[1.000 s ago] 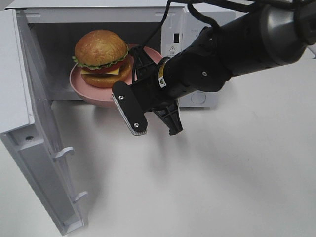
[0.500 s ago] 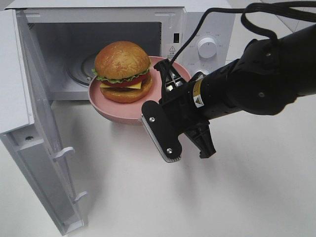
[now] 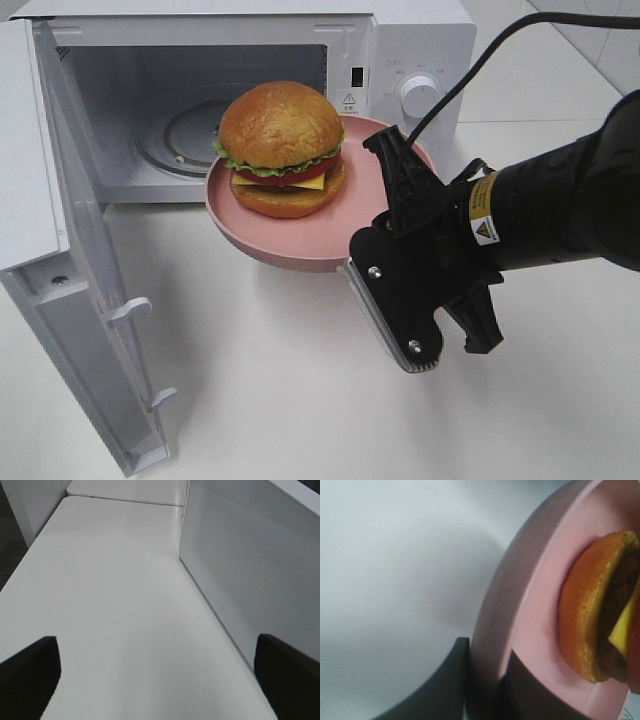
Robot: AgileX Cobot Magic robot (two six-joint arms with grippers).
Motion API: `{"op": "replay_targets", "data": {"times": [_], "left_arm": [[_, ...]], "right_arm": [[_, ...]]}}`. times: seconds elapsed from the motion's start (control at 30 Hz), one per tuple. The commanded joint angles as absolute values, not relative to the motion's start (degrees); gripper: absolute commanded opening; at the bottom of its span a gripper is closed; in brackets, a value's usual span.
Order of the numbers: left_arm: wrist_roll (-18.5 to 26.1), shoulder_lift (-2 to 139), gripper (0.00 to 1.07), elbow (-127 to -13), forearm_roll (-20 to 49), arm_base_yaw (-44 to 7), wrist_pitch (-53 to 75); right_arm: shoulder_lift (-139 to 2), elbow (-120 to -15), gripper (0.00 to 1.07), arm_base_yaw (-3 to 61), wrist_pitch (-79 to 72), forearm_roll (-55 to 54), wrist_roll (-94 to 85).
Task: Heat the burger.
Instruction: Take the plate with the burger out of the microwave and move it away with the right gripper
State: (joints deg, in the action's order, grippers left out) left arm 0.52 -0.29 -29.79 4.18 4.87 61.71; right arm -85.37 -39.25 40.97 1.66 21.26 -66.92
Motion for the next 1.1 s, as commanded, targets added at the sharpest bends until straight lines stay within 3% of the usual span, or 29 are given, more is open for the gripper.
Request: {"op": "replay_targets", "data": {"times": [0.03, 0.5, 1.1], "left_arm": [[0.3, -0.5, 0.98, -29.7, 4.3, 5.1, 61.2], [0.3, -0.5, 0.98, -29.7, 4.3, 5.1, 61.2], [0.3, -0.5, 0.98, -29.7, 4.3, 5.1, 61.2]], "right_arm": [[-82.2, -38.3, 0.00, 40.9, -1.9, 21.4, -66.1], [-69.8, -29.4, 0.00, 40.9, 2.1, 19.8, -65.7], [-60.0, -27.4, 0.00, 40.9, 11.4, 18.9, -62.9]]}}
